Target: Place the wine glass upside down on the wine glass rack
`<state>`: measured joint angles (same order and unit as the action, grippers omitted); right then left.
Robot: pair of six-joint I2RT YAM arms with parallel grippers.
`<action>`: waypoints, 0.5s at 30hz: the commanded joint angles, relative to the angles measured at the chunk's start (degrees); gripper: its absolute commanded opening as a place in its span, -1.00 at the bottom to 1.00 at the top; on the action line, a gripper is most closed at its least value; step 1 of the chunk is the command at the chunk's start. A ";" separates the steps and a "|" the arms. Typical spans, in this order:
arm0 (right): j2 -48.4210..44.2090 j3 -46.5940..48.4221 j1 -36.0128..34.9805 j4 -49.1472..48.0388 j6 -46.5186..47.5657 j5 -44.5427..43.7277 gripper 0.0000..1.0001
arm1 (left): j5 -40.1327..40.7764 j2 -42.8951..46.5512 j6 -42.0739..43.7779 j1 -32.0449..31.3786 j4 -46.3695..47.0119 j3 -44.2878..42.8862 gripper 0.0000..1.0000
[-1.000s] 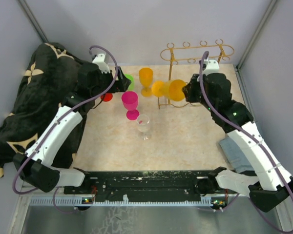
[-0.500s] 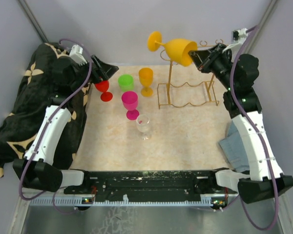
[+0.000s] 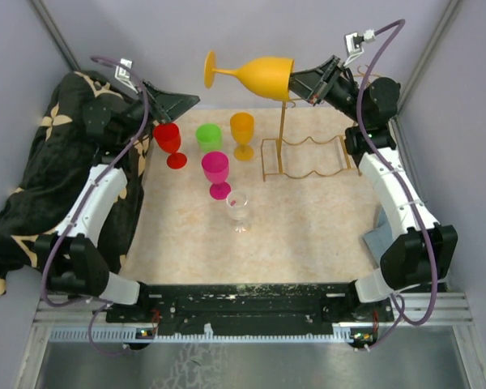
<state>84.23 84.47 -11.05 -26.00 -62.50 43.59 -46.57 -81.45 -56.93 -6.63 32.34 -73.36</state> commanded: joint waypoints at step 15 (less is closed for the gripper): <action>4.06 0.20 -0.27 -33.45 -20.52 7.91 -1.00 | 5.06 -18.12 -57.57 -0.32 70.23 -3.19 0.50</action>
<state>87.85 84.38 -11.07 -53.63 -81.03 51.13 -44.12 -102.04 -108.77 -6.63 85.19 -73.43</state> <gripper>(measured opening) 0.011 0.745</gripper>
